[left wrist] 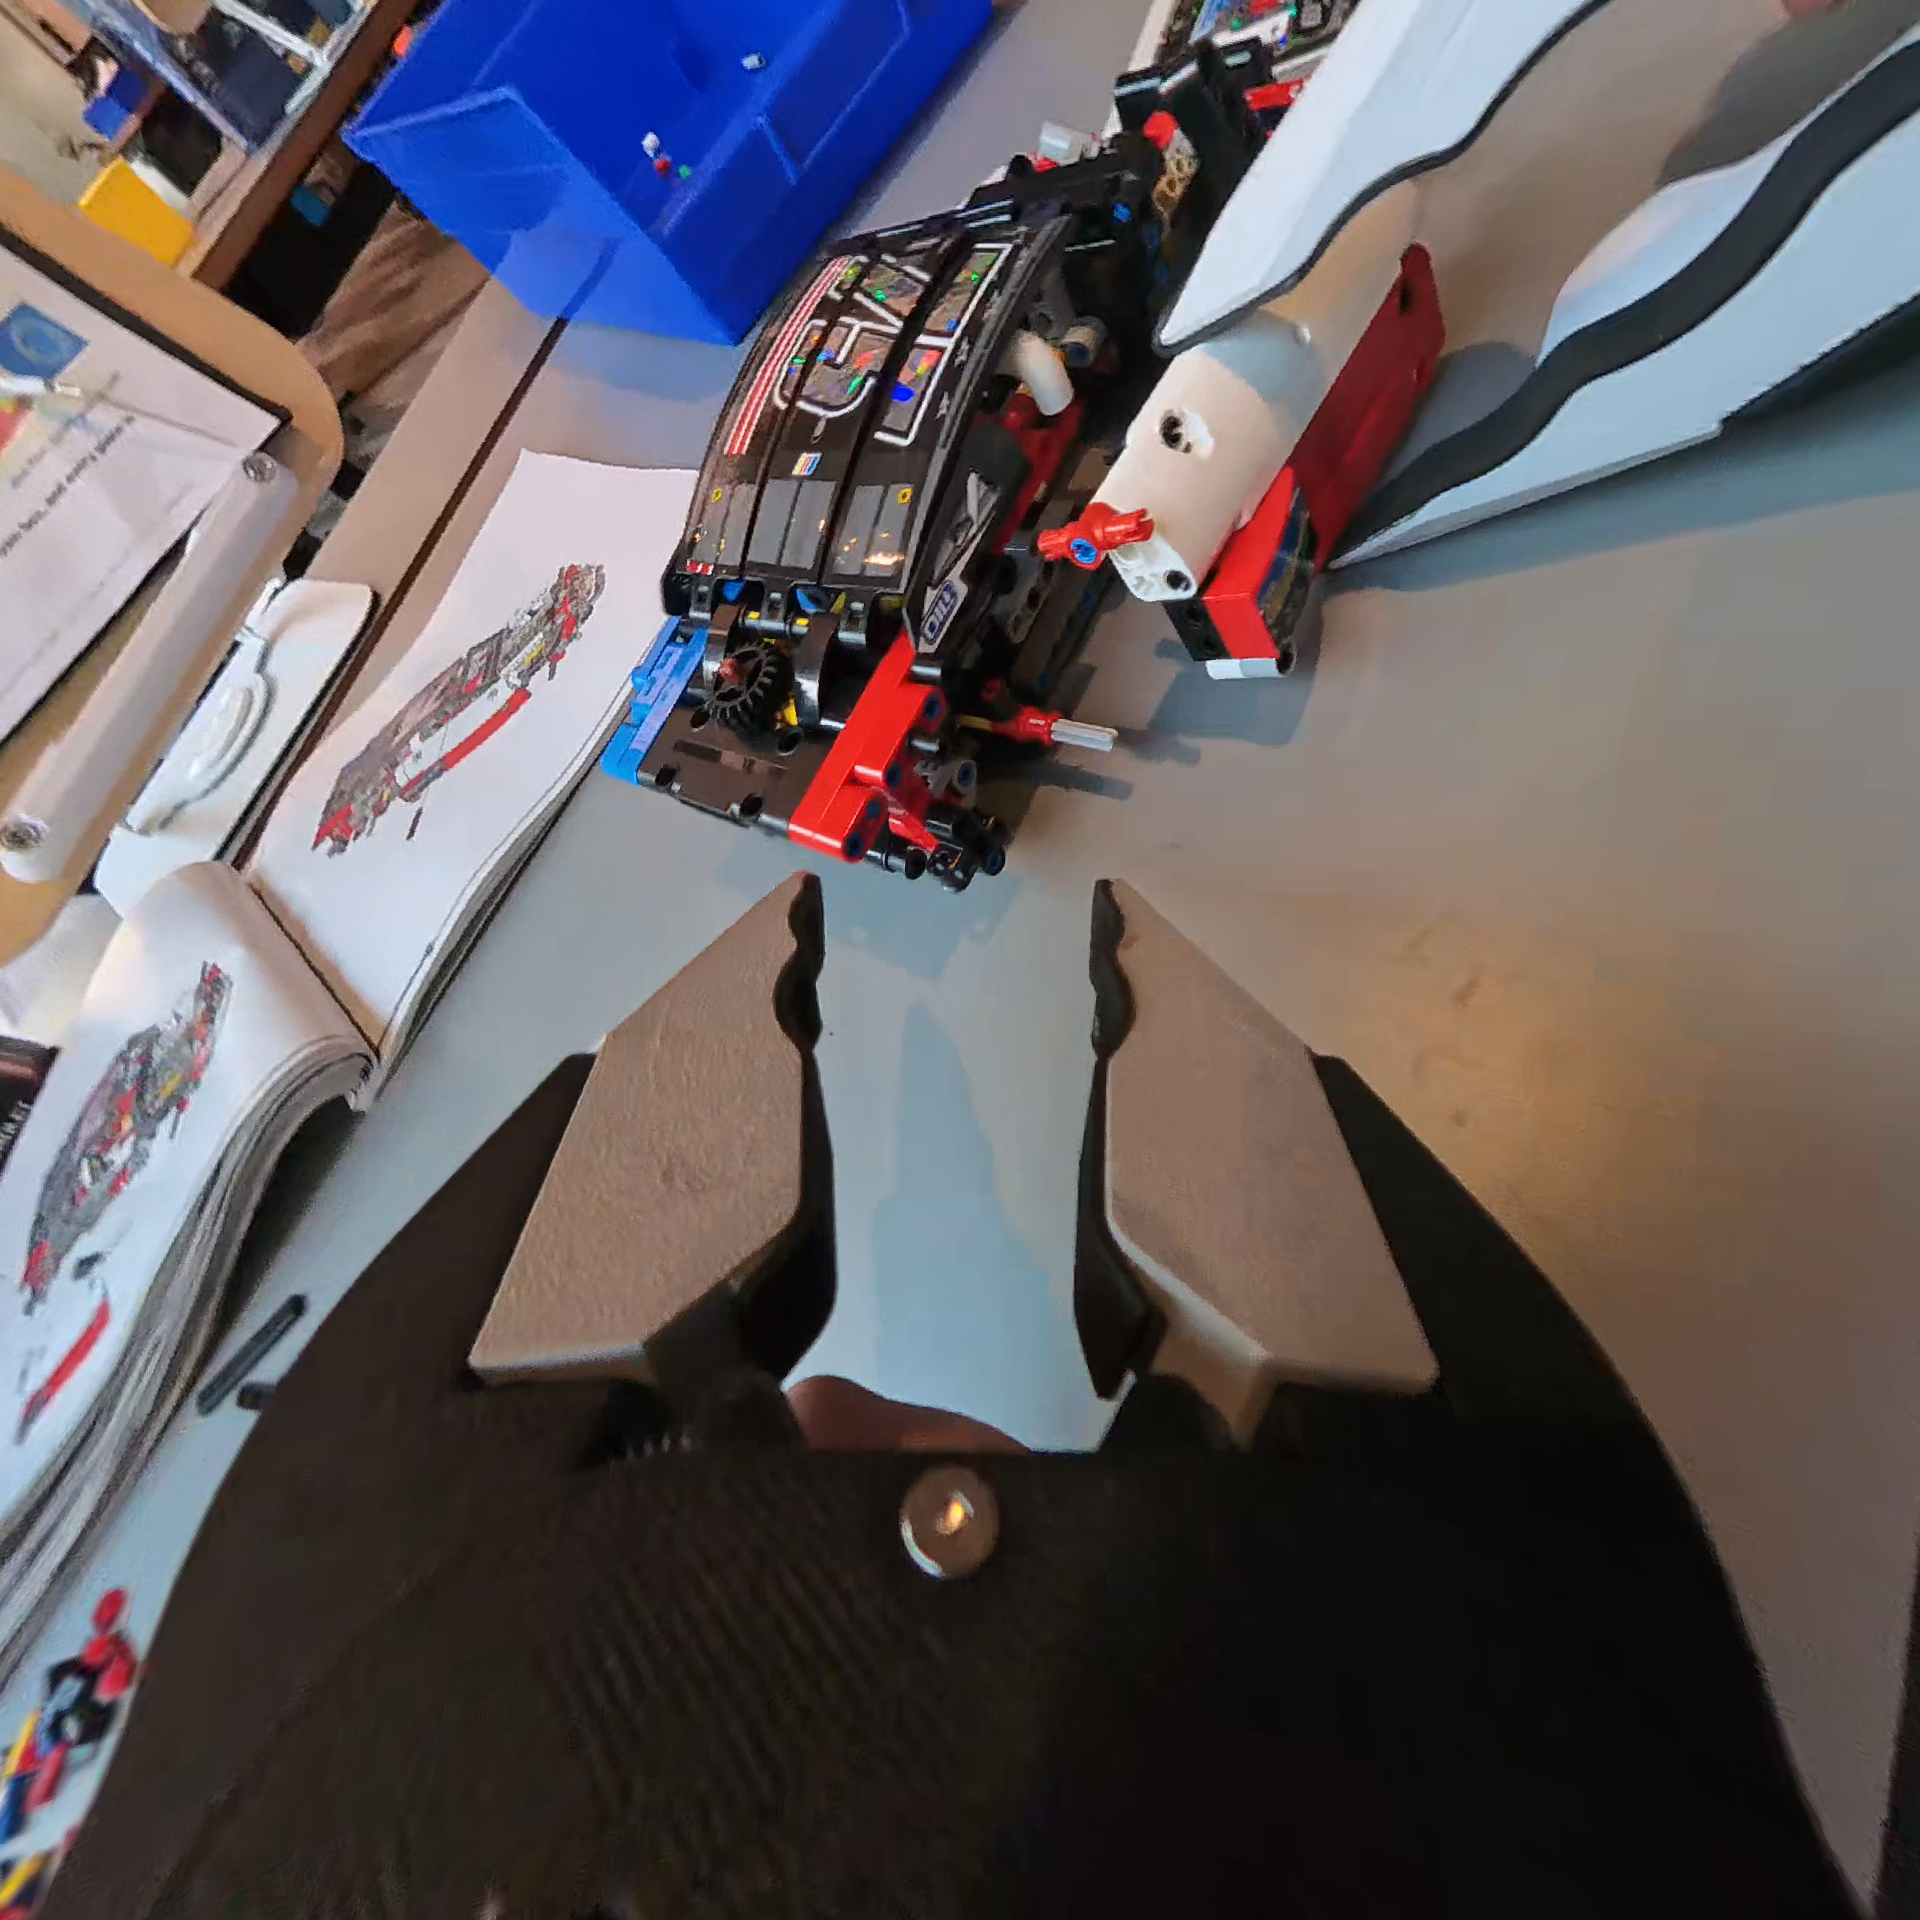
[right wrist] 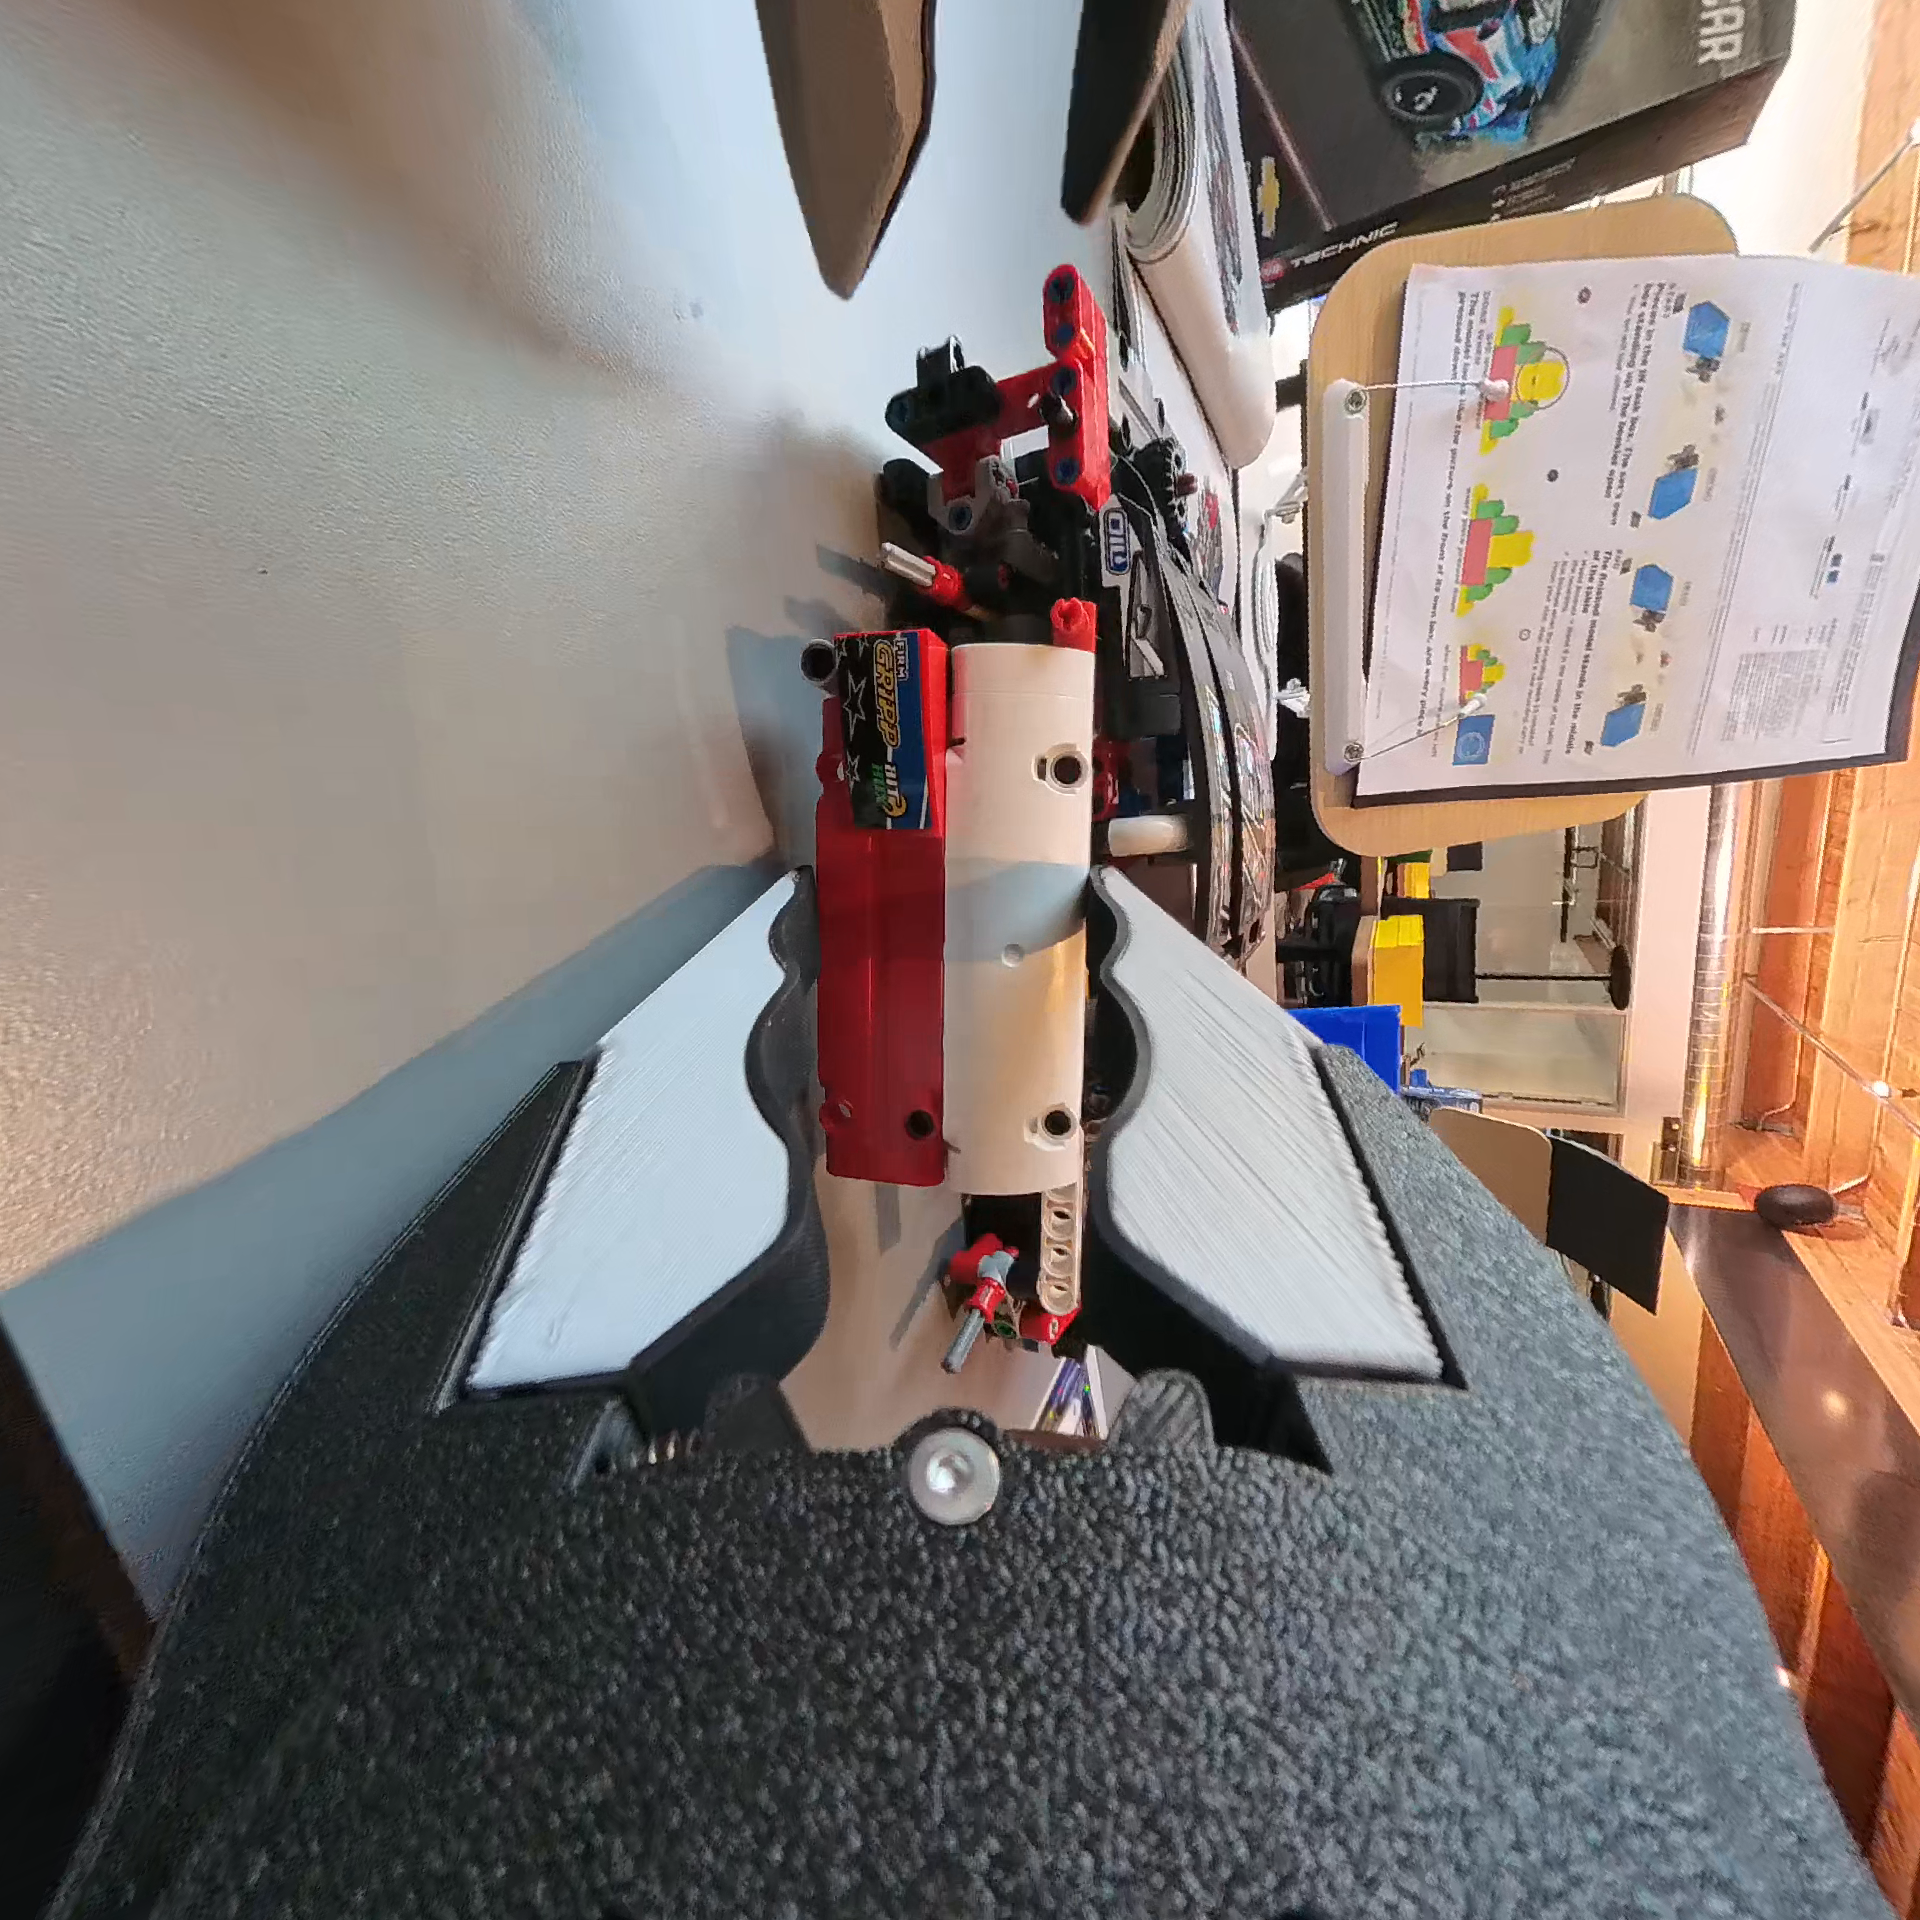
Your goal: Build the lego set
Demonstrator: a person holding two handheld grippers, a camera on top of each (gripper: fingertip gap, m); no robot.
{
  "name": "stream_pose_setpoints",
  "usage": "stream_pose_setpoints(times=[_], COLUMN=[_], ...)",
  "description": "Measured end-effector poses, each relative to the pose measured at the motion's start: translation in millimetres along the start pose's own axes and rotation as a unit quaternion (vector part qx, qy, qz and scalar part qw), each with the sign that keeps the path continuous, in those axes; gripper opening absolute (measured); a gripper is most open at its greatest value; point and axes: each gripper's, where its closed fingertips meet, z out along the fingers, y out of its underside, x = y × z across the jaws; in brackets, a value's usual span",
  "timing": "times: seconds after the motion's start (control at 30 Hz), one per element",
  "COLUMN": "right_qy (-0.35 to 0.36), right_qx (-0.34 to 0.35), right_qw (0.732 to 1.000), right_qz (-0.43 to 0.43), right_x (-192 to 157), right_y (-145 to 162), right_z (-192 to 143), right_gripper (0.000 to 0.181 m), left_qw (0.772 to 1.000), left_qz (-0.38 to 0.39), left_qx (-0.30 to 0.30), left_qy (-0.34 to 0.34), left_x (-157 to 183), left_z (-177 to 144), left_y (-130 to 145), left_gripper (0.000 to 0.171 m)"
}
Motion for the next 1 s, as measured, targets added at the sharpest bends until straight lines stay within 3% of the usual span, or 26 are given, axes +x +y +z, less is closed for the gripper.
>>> stream_pose_setpoints(times=[0.37,0.73,0.9,1.0], right_qy=[0.011,0.017,0.019,0.024], right_qx=[-0.016,0.003,0.007,0.002], right_qw=[1.0,1.0,0.999,0.999], right_qz=[-0.01,0.006,0.032,0.037], right_x=[5,5,5,4], right_y=[4,7,10,11], right_z=[7,5,4,3], right_gripper=[0.049,0.05,0.049,0.049], left_qw=[1.0,0.998,0.994,0.986], left_qz=[-0.005,-0.043,-0.087,-0.125], left_qx=[0.028,0.047,0.07,0.113], left_qy=[-0.003,-0.016,0.007,-0.005], left_x=[1,-29,-47,-66], left_z=[7,8,-8,-28], left_y=[-12,-3,9,14], left_gripper=[0.051,0.058,0.066,0.065])
